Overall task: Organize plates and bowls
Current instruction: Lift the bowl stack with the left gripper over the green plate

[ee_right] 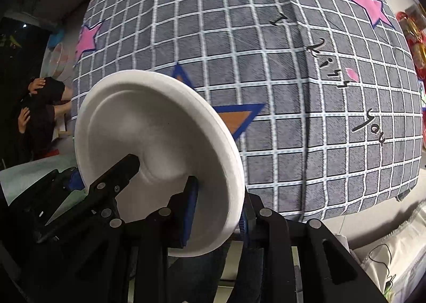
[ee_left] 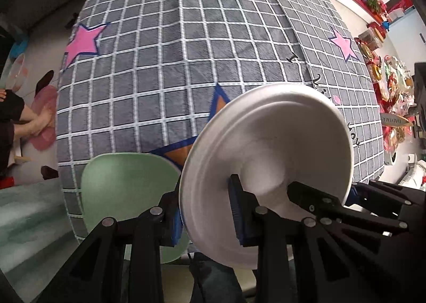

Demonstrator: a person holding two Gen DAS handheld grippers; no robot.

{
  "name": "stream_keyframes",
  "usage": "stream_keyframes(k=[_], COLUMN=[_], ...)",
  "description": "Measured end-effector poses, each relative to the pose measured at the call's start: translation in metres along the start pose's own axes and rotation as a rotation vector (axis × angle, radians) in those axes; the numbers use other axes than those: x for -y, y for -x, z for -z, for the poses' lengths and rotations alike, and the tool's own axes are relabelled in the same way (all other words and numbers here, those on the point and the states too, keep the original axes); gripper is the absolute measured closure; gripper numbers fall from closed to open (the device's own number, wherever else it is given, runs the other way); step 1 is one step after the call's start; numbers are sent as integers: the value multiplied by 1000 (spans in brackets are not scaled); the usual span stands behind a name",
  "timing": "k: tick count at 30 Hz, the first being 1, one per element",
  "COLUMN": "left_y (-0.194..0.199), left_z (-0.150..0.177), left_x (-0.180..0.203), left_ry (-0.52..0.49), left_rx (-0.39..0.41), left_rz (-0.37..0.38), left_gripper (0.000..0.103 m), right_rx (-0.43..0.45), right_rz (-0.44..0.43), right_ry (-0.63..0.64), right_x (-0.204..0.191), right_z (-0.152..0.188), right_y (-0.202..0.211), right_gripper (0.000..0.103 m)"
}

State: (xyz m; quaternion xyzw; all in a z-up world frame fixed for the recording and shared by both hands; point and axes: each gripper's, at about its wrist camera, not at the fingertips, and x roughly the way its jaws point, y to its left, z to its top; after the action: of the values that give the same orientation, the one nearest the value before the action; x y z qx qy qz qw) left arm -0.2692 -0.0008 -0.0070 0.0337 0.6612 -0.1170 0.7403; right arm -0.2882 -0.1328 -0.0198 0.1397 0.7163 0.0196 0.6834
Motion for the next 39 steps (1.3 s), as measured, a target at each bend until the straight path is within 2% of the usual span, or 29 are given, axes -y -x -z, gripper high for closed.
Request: stream_keyframes(k=[9,24,33,39], left_y=[13,29,14,0], left_z=[10,42,74,74], left_x=[-23,-89,-124,-128], left_ry=[44,140,225,234], left_rx=[29,60,-5,-31], left_rz=[-22,-61,-68,-64], left_gripper=[71,70,70,70], right_rx=[6,-9,-92,-119], right_rz=[-6,-14,-15,-9], right_ry=[46,182,281,294], right_x=[-38,-104,-141,-147], right_z=[2,11,28,33], right_y=[3,-8,-42,-62], right_gripper=[72,72,72,72])
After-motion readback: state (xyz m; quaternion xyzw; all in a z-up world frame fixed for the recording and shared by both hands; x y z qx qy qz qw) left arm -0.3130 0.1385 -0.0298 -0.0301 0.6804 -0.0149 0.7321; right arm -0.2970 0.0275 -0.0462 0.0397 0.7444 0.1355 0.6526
